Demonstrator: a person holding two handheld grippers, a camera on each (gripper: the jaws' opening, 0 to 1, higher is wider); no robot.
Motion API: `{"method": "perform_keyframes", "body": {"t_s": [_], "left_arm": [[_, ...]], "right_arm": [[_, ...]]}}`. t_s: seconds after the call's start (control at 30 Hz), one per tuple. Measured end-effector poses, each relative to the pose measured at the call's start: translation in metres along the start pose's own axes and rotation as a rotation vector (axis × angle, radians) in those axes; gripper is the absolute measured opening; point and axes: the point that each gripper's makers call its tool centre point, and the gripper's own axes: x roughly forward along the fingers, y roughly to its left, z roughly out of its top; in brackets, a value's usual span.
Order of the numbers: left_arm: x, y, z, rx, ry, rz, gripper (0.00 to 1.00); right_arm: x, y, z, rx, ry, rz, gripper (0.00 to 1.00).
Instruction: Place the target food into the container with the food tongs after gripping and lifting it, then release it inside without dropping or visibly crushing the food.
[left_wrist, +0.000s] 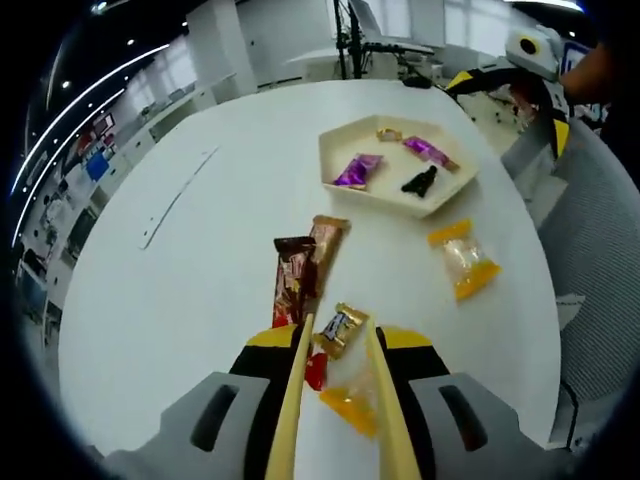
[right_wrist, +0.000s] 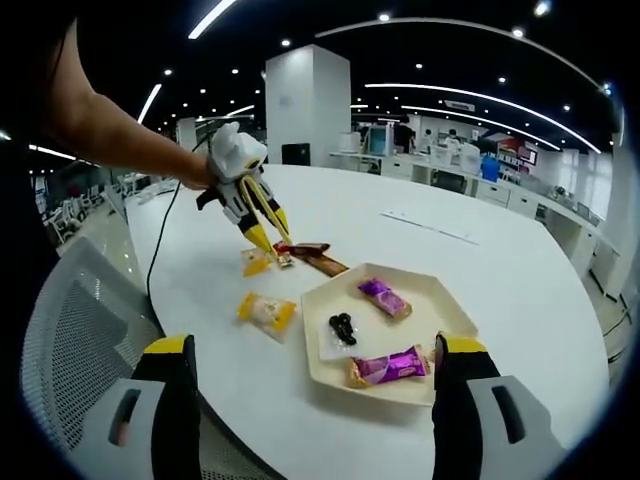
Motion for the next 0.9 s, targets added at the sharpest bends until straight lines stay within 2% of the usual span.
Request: {"method": "perform_keyframes", "body": {"t_s": [0.4,0.47,0.53,0.8,0.9], "left_arm": [[0.011,-0.004,-0.003,0.023,0.034,-0.033,0.26],[0.013,-0.007,-0.005,0.016,0.044,-0.043,0.26],[0.012,-0.013,-0.005,-0.026,0.044,-0.068,0.26],[0.012,-0.012,-0.006,-0.014,0.048,-0.054,0.25],[0.014,-0.010,-0.004,-0.064,0.042,-0.055,0.25]], "right_arm": [[0.000,-0.002,0.000,0.002,0.000,-0.008,0.97],[0.000,-0.003,-0.001,0.001,0.000,-0.010,0.97],[0.000,-0.002,-0.001,-0.002,0.004,-0.008,0.97],[0.001,-0.001,-0.002,-0.004,0.008,-0.002,0.97],[0.001,-0.001,-0.002,-0.004,0.008,-0.001,0.97]]}}
